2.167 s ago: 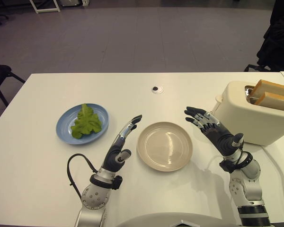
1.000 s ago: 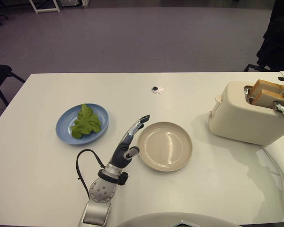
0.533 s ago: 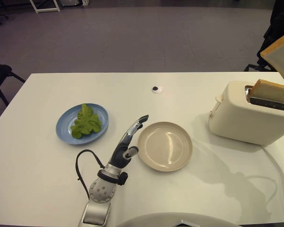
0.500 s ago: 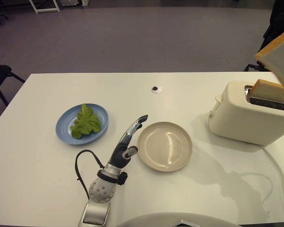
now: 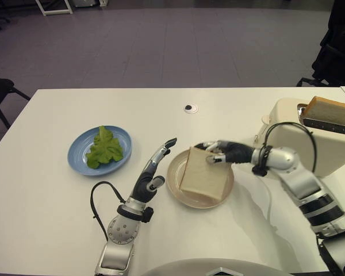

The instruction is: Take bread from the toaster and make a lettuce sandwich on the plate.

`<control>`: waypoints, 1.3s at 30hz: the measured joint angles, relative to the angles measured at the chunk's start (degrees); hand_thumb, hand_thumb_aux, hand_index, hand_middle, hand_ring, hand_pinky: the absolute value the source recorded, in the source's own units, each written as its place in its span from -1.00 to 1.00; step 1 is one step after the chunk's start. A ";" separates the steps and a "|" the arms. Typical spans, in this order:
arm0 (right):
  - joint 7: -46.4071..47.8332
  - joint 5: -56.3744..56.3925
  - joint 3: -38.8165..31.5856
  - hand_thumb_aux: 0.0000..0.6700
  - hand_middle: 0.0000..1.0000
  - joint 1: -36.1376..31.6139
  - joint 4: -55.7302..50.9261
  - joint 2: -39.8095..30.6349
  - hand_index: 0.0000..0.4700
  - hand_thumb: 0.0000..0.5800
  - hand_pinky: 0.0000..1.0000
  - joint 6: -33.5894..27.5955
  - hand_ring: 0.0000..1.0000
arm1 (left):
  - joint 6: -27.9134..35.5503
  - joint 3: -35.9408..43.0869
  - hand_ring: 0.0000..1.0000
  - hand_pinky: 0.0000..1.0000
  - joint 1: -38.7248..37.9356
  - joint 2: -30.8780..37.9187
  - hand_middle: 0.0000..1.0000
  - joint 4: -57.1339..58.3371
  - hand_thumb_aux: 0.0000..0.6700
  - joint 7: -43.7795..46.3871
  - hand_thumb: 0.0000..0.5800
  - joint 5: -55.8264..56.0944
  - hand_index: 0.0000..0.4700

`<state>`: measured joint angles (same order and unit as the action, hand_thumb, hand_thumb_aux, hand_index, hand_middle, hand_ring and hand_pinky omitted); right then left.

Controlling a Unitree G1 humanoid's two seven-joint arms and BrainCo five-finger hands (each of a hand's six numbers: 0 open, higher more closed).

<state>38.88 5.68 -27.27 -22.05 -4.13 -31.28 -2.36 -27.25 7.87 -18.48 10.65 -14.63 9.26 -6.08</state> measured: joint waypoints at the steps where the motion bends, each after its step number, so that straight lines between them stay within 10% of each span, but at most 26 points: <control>1: -0.14 -1.15 -0.24 0.55 -1.00 0.00 -0.81 1.19 0.55 0.90 -1.00 0.95 -1.00 | -0.07 0.00 -1.00 -1.00 -0.11 0.01 -1.00 -0.03 -1.00 0.00 -1.00 0.01 -1.00; 3: 0.50 -1.41 -0.15 0.18 -1.00 0.10 -0.94 2.72 0.18 0.66 -1.00 1.86 -1.00 | -0.13 0.02 -1.00 -1.00 -0.46 0.01 -1.00 -0.14 -1.00 0.00 -1.00 0.05 -1.00; 4: 1.09 -1.75 0.03 -0.33 -1.00 0.35 -0.94 3.23 -0.33 0.11 -1.00 2.34 -1.00 | -0.14 0.02 -1.00 -1.00 -0.63 0.01 -1.00 -0.19 -1.00 0.01 -1.00 0.13 -1.00; 5: 1.54 -1.85 0.17 -1.00 -1.00 0.60 -0.94 3.52 -1.00 -1.00 -1.00 2.64 -1.00 | -0.15 0.02 -1.00 -1.00 -0.74 0.01 -1.00 -0.21 -1.00 0.01 -1.00 0.18 -1.00; 25: 1.20 0.79 13.49 -1.00 -1.00 8.33 11.99 5.04 -1.00 -1.00 -1.00 6.55 -1.00 | 6.60 -18.85 -1.00 -1.00 2.89 10.98 -1.00 -2.84 -1.00 -0.20 -1.00 -0.19 -1.00; 35: -0.95 9.99 23.22 -1.00 -1.00 23.51 24.73 6.43 -1.00 -1.00 -1.00 12.54 -1.00 | 11.50 -11.36 -1.00 -1.00 23.29 39.12 -1.00 37.07 -1.00 -17.11 -1.00 -43.11 -1.00; 39: -0.92 9.95 23.04 -1.00 -1.00 23.76 23.98 6.73 -1.00 -1.00 -1.00 13.11 -1.00 | 10.19 -3.76 -1.00 -1.00 28.37 40.02 -1.00 51.21 -0.74 -23.28 -0.52 -47.22 -0.74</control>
<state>37.95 15.63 -4.23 1.70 19.85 -24.55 10.74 -17.06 4.12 9.89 50.68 36.58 -14.02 -53.30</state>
